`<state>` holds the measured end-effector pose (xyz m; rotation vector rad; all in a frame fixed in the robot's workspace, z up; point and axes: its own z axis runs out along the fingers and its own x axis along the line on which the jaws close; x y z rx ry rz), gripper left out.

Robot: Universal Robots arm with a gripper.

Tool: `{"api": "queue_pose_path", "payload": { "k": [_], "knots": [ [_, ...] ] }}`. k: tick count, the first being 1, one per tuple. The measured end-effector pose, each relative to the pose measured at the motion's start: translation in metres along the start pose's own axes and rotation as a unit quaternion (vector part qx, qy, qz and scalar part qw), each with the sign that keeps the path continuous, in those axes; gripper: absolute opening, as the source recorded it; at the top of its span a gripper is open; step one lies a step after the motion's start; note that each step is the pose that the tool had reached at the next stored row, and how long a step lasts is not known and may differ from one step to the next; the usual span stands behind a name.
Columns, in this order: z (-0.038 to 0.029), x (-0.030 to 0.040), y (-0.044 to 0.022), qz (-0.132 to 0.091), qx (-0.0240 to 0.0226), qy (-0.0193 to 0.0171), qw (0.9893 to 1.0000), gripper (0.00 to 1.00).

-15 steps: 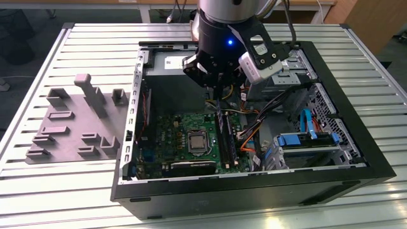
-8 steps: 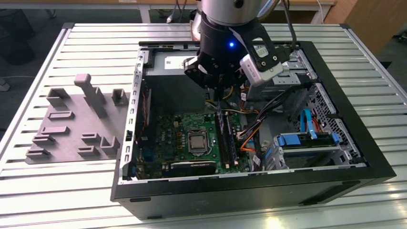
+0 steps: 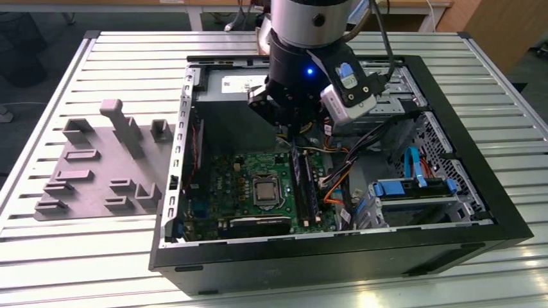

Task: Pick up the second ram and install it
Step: 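Insert the second ram into the second slot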

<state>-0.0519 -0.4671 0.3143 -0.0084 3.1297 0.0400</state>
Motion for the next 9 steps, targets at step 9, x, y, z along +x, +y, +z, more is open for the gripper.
{"api": "queue_pose_path", "payload": {
  "k": [9],
  "knots": [
    [0.0075, 0.0, -0.0052, 0.001, -0.0001, -0.0001, 1.0, 0.14]
  ]
}}
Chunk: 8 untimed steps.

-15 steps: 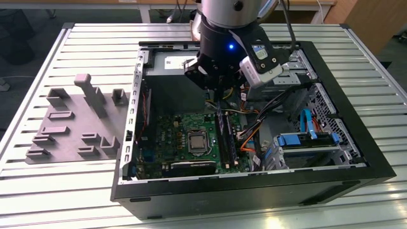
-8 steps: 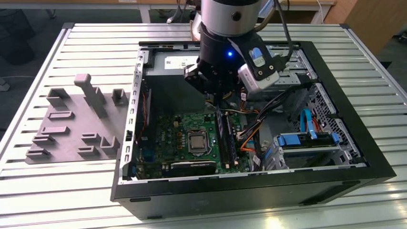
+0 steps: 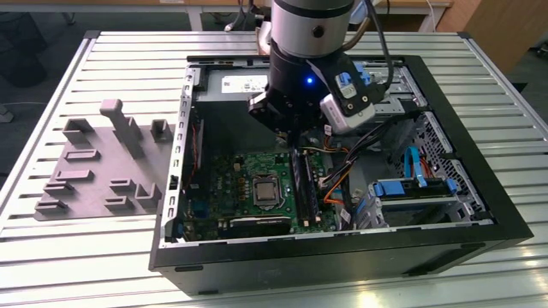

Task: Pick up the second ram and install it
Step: 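Insert the second ram into the second slot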

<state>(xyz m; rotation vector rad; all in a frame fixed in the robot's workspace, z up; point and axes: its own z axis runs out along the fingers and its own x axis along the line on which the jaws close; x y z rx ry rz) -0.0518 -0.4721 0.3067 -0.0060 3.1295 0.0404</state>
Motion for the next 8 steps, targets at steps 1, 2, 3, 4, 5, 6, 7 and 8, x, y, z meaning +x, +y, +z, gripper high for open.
{"api": "queue_pose_path", "payload": {
  "k": [1, 2, 3, 4, 5, 6, 7, 8],
  "knots": [
    [0.0011, 0.0, -0.0003, 0.0, 0.0, 0.0, 1.0, 0.14],
    [0.0024, -0.0001, -0.0006, 0.001, 0.0001, 0.0001, 1.0, 0.14],
    [0.004, -0.0002, -0.0008, 0.001, 0.0001, 0.0001, 1.0, 0.14],
    [0.0058, -0.0003, -0.0009, 0.001, 0.0001, 0.0, 1.0, 0.14],
    [0.0076, -0.0003, -0.0011, 0.001, 0.0001, 0.0, 1.0, 0.14],
    [0.0095, -0.0002, -0.0012, 0.002, 0.0001, 0.0, 1.0, 0.14],
    [0.0112, -0.0003, -0.0013, 0.002, 0.0001, 0.0, 1.0, 0.14],
    [0.013, -0.0003, -0.0014, 0.002, 0.0001, 0.0, 1.0, 0.14]
  ]
}}
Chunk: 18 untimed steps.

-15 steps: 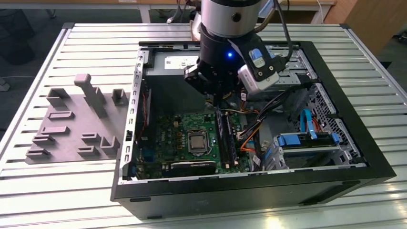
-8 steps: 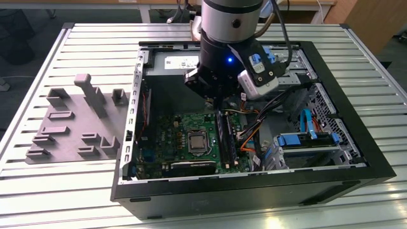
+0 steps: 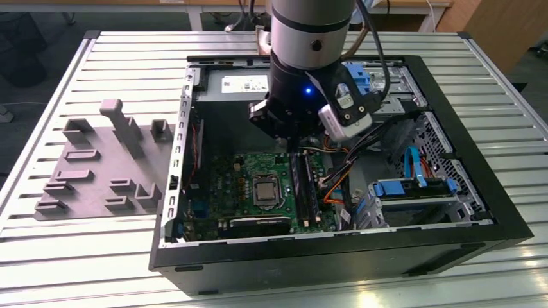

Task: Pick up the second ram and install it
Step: 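Insert the second ram into the second slot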

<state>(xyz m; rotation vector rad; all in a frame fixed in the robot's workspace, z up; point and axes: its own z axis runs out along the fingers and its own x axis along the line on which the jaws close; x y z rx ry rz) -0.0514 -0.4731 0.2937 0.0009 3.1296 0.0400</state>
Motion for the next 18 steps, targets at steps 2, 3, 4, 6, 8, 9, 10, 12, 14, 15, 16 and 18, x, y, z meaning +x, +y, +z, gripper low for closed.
{"api": "queue_pose_path", "payload": {
  "k": [2, 3, 4, 6, 8, 9, 10, 12, 14, 15, 16, 18],
  "knots": [
    [0.0037, 0.0, -0.0002, 0.001, 0.0, 0.0, 1.0, 0.14],
    [0.0053, 0.0001, -0.0002, 0.001, 0.0, 0.0, 1.0, 0.14],
    [0.0059, 0.0, -0.0003, 0.001, 0.0, 0.0, 1.0, 0.14],
    [0.0059, 0.0001, -0.0003, 0.001, 0.0001, 0.0, 1.0, 0.14],
    [0.006, 0.0001, -0.0003, 0.001, 0.0001, 0.0, 1.0, 0.14],
    [0.006, 0.0001, -0.0003, 0.001, 0.0, 0.0, 1.0, 0.14],
    [0.0061, 0.0, -0.0003, 0.001, 0.0, 0.0, 1.0, 0.14],
    [0.0062, -0.0008, -0.0003, 0.001, 0.0, -0.0001, 1.0, 0.14],
    [0.0065, -0.0023, -0.0003, 0.001, -0.0001, -0.0001, 1.0, 0.14],
    [0.0066, -0.0033, -0.0003, 0.001, 0.0, 0.0, 1.0, 0.14],
    [0.0068, -0.0042, -0.0003, 0.001, -0.0001, 0.0, 1.0, 0.14],
    [0.0073, -0.0058, -0.0003, 0.001, 0.0, 0.0, 1.0, 0.14]
  ]
}}
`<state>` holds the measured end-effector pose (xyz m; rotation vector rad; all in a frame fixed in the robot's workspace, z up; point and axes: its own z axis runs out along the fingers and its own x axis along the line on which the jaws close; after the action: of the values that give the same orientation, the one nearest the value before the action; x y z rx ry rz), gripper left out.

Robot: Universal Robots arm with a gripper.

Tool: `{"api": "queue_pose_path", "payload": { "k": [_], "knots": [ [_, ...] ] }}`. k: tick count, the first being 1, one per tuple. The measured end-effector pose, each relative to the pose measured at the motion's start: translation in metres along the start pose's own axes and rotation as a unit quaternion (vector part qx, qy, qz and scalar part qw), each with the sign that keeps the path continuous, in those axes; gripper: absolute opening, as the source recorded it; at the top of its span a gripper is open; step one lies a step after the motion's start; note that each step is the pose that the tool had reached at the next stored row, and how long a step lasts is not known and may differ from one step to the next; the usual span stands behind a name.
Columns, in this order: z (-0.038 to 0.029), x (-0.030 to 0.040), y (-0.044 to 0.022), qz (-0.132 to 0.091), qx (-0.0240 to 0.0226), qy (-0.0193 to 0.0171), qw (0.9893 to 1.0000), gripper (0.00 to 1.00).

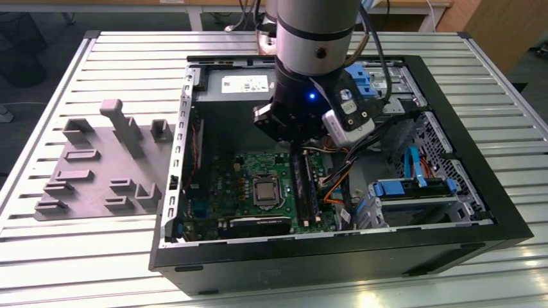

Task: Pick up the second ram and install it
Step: 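Insert the second ram into the second slot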

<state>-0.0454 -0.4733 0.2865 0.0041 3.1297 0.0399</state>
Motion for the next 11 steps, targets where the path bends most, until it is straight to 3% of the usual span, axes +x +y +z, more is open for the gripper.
{"api": "queue_pose_path", "payload": {
  "k": [11],
  "knots": [
    [0.0092, -0.0051, -0.0018, 0.003, -0.0001, -0.0001, 1.0, 0.14]
  ]
}}
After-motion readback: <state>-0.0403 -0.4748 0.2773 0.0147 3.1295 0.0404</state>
